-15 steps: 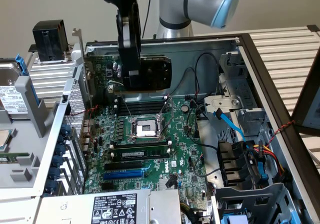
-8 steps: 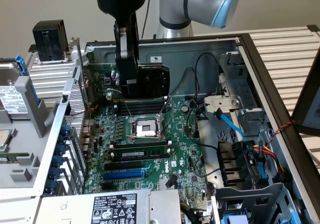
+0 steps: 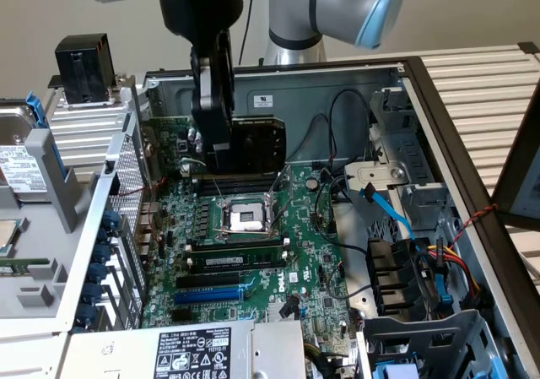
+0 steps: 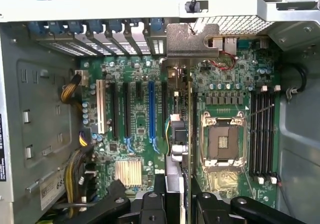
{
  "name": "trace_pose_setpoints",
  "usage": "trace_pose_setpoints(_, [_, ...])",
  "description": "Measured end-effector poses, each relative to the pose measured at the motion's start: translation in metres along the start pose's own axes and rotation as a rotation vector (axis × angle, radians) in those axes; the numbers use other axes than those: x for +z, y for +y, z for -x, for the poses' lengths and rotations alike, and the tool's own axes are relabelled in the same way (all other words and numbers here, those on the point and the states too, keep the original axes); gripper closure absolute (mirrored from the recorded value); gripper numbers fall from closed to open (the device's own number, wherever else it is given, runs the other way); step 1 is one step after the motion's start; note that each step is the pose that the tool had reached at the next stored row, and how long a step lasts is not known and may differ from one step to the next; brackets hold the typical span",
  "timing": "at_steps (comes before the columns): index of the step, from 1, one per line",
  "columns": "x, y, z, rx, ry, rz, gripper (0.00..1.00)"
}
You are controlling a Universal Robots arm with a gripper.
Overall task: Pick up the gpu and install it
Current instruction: 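Insert the gpu into the slot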
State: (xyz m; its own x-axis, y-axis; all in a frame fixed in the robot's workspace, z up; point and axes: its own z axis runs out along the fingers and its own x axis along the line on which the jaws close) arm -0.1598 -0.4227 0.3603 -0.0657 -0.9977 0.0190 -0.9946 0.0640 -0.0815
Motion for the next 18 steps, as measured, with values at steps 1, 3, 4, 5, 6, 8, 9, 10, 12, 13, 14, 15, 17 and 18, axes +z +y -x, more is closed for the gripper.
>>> trace_pose_setpoints(1, [0.0015, 0.0016, 0.000, 0.000, 0.0000, -0.0013, 0.72])
trace_pose_setpoints(3, [0.0050, 0.0053, 0.000, 0.001, -0.0003, -0.0039, 0.72])
trace_pose_setpoints(4, [0.0067, 0.0071, 0.000, 0.001, -0.0004, -0.0046, 0.72])
trace_pose_setpoints(5, [0.0084, 0.0089, -0.001, 0.002, -0.0003, -0.0052, 0.72])
trace_pose_setpoints(6, [0.0100, 0.0102, -0.001, 0.002, -0.0002, -0.0053, 0.72])
trace_pose_setpoints(8, [0.0136, 0.0119, -0.002, 0.003, -0.0001, -0.0054, 0.72])
trace_pose_setpoints(9, [0.0152, 0.0120, -0.004, 0.003, 0.0001, -0.0052, 0.72])
trace_pose_setpoints(10, [0.0172, 0.0120, -0.007, 0.004, -0.0001, -0.0053, 0.72])
trace_pose_setpoints(12, [0.0211, 0.0120, -0.010, 0.004, -0.0002, -0.0055, 0.72])
trace_pose_setpoints(13, [0.0230, 0.0121, -0.011, 0.004, -0.0002, -0.0054, 0.72])
trace_pose_setpoints(14, [0.0248, 0.0122, -0.012, 0.004, 0.0000, -0.0054, 0.72])
trace_pose_setpoints(15, [0.0265, 0.0124, -0.012, 0.004, -0.0001, -0.0058, 0.72])
trace_pose_setpoints(17, [0.0300, 0.0126, -0.013, 0.005, -0.0002, -0.0066, 0.72])
trace_pose_setpoints(18, [0.0312, 0.0122, -0.013, 0.005, -0.0002, -0.0067, 0.72])
